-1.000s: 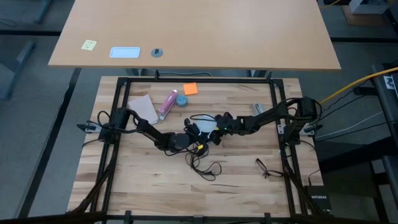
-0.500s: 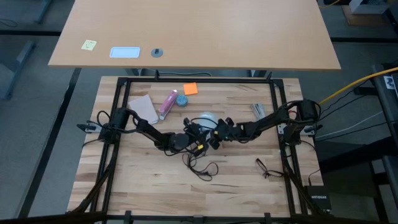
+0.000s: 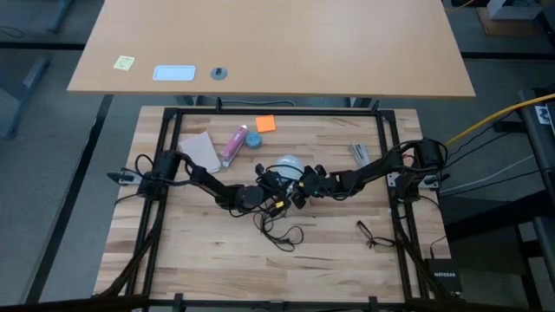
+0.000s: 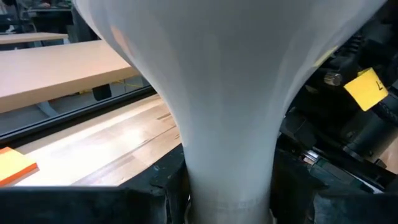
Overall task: Screw lightbulb
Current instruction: Remove the lightbulb from the lamp
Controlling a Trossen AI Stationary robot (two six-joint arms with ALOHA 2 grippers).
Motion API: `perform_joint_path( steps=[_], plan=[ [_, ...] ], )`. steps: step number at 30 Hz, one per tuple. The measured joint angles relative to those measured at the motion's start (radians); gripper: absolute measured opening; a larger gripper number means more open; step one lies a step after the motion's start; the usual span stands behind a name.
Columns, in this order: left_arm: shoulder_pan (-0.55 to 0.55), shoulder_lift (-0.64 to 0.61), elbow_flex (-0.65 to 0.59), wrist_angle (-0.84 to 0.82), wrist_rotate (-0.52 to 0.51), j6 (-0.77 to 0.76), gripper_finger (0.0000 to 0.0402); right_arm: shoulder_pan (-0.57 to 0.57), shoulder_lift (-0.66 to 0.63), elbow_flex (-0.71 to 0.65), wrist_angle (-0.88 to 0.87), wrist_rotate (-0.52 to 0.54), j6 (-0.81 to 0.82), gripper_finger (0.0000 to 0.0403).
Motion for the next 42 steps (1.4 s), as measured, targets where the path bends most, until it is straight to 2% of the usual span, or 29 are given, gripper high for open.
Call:
perform_joint_path(
  steps=[7, 14, 21, 25, 29, 35, 38, 42],
  plan=[
    [-0.030, 0.002, -0.002, 0.013, -0.004, 0.009, 0.0160, -0.021, -0.001, 0.001, -0.017, 0.003, -0.034, 0.0060],
    [-0.049, 0.004, -0.002, 0.012, -0.001, 0.005, 0.0160, -0.109, -0.001, 0.002, -0.005, 0.004, -0.109, 0.0060],
    [-0.050, 0.004, -0.002, 0.019, -0.113, 0.005, 0.0160, -0.194, -0.060, 0.002, -0.051, -0.023, -0.241, 0.0060],
    [-0.050, 0.004, -0.002, 0.022, -0.145, -0.019, 0.0160, -0.227, -0.164, 0.002, -0.180, -0.022, -0.324, 0.0060],
    [-0.046, 0.004, -0.002, 0.035, -0.146, -0.027, 0.0160, -0.240, -0.323, 0.002, -0.330, -0.009, -0.419, 0.0060],
    [-0.042, 0.004, -0.002, 0.036, -0.146, -0.039, 0.0160, -0.235, -0.628, -0.012, -0.512, 0.102, -0.525, 0.0060],
    [-0.042, 0.004, -0.002, 0.036, -0.146, -0.069, 0.0160, -0.201, -0.730, -0.140, -0.360, 0.135, -0.528, 0.0060],
    [-0.036, 0.004, -0.002, 0.037, -0.145, -0.090, 0.0160, -0.146, -0.732, -0.422, 0.156, 0.055, -0.519, 0.0060]
  ],
)
